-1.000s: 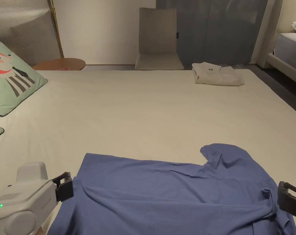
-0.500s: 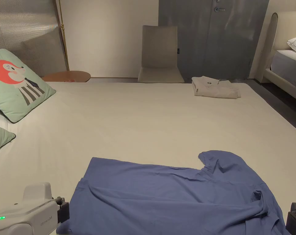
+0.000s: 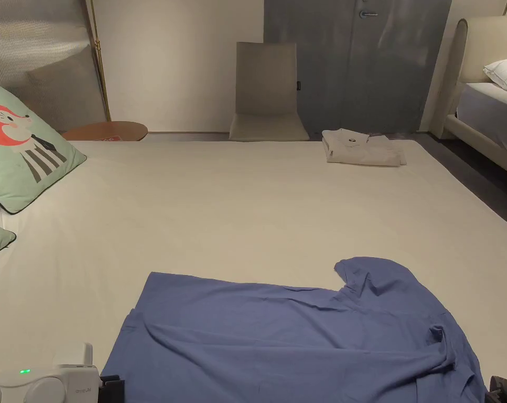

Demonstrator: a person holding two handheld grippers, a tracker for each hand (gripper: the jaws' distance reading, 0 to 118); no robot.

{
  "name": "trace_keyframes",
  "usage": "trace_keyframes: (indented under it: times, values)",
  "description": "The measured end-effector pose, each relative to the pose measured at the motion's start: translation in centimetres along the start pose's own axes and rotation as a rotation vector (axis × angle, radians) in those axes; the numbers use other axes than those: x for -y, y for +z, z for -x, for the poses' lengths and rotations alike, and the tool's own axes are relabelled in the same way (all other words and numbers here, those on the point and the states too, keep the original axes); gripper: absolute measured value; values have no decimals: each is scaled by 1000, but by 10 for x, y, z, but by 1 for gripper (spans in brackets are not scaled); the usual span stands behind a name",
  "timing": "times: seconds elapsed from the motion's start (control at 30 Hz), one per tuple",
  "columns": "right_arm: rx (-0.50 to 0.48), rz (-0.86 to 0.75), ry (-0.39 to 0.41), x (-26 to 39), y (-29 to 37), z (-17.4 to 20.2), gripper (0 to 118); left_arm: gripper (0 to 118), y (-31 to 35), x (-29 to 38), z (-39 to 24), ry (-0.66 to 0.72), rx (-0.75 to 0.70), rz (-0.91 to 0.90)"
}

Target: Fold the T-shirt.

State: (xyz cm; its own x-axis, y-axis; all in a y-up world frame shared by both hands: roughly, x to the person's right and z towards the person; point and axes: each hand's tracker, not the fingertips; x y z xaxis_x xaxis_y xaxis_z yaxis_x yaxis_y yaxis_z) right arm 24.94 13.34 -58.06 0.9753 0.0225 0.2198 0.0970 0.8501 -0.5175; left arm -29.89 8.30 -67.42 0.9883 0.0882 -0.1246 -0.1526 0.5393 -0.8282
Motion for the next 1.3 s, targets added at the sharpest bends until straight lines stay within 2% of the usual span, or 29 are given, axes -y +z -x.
trace_keyframes:
  times: [0.03, 0.1, 0.17, 0.2, 0.23, 0.27, 0.3, 0.4, 0.5, 0.53, 0.6, 0.63, 0.7, 0.77, 1.07, 1.3]
  values:
    - [0, 6, 2, 1, -2, 0, 1, 40, -3, 1, -2, 6, 10, 10]
    - [-6, 18, 8, 3, -7, 0, 1, 35, 0, 3, -7, -8, -10, -2]
    - [-5, 28, 9, 4, -12, 0, 5, 13, 5, 2, -10, -14, 15, -17]
    - [2, 38, 11, 4, -16, 0, 23, 9, 9, 1, -12, -7, 29, -25]
    - [4, 61, 14, 3, -20, 0, 72, 8, 12, 1, -15, -12, 24, -32]
    - [2, 120, 18, 3, -29, -1, 102, 8, 16, 1, -19, -32, 12, -46]
    - [2, 149, 12, 3, -36, -2, 116, 8, 20, 1, -21, -49, 7, -64]
    - [10, 221, 12, 6, -53, -3, 105, 8, 32, 0, -22, -33, 29, -82]
    - [-56, 321, 1, 13, -69, -1, 74, 8, 36, -1, -19, -21, 38, -89]
    - [-80, 350, 1, 15, -73, 0, 58, 8, 37, 0, -20, -22, 36, -91]
    - [-98, 340, -2, 17, -74, 4, 34, 8, 37, 0, -18, -23, 32, -90]
    - [-103, 334, -6, 18, -72, 5, 15, 8, 38, 1, -18, -22, 31, -87]
    - [-120, 310, -2, 12, -63, 7, 14, 8, 42, 3, -15, -12, 36, -76]
    - [-104, 282, 49, 5, -52, 10, 13, 8, 49, 2, -11, -10, 43, -62]
    - [-137, 206, 28, -20, 27, -14, 13, 8, 109, 31, 10, 31, 54, -89]
    - [-121, 326, 19, 26, 62, -26, 13, 8, 119, 109, 26, 87, 33, 30]
